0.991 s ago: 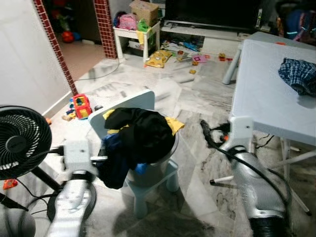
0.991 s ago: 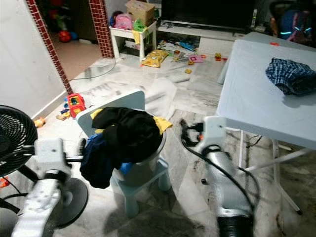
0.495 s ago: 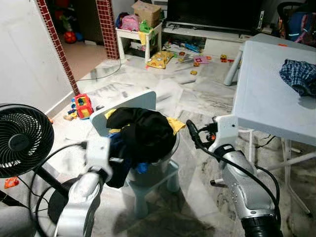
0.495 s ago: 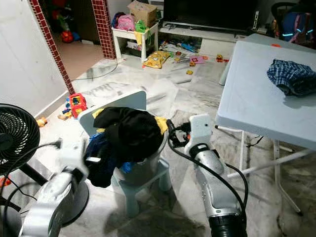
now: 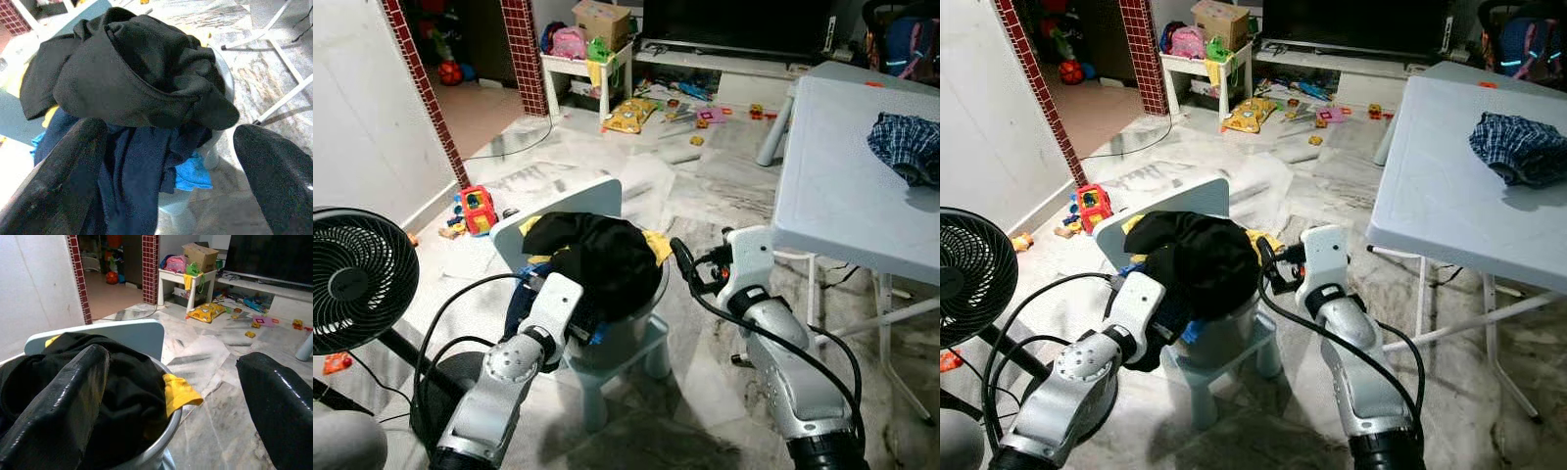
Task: Hang hanger
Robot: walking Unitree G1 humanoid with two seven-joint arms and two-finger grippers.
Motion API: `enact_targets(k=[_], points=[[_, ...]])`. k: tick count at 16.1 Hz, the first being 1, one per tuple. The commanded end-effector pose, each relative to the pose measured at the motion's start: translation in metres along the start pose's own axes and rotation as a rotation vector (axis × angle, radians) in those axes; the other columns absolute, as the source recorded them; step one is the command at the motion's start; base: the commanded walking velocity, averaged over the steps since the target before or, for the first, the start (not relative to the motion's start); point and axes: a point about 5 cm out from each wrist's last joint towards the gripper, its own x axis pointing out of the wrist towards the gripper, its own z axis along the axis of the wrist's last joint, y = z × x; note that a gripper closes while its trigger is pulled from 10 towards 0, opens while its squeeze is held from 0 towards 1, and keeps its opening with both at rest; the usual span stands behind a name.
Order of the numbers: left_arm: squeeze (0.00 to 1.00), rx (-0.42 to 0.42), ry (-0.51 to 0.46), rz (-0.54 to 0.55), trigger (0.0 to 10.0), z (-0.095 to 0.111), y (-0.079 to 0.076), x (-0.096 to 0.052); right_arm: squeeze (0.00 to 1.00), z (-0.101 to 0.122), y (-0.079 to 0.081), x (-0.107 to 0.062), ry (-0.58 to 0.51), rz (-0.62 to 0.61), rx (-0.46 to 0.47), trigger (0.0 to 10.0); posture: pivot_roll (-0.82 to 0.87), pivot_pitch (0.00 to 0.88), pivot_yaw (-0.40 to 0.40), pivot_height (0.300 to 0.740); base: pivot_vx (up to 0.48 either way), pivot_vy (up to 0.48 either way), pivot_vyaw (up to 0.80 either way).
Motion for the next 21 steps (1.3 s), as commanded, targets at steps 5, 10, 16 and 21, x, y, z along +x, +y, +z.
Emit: enact_targets(k=[5,10,16,21], points=[[0.00,0.162,-0.021,-0.005,10.0,0.001,0.019,0.021,0.00,0.011,0.008,0.002,-0.038,0.040,-0.012,10.0,-0.13,0.049,0.011,0.740,0.000,0.000,0.00],[0.00,0.142,-0.018,0.008,0.0,-0.002,0.031,0.037,0.00,0.018,0.013,0.001,-0.058,0.064,-0.026,10.0,-0.16,0.059,0.011,0.740,0.000,0.000,0.00],[0.00,0.118,-0.036,0.069,0.0,-0.005,0.042,0.044,0.00,0.019,0.010,-0.004,-0.049,0.073,-0.044,10.0,-0.19,0.066,0.005,0.740,0.000,0.000,0.00],[0.00,0.071,-0.053,0.112,0.0,-0.002,0.049,0.045,0.00,0.014,0.015,-0.007,-0.012,0.136,-0.065,10.0,-0.20,0.063,0.001,0.740,0.000,0.000,0.00]])
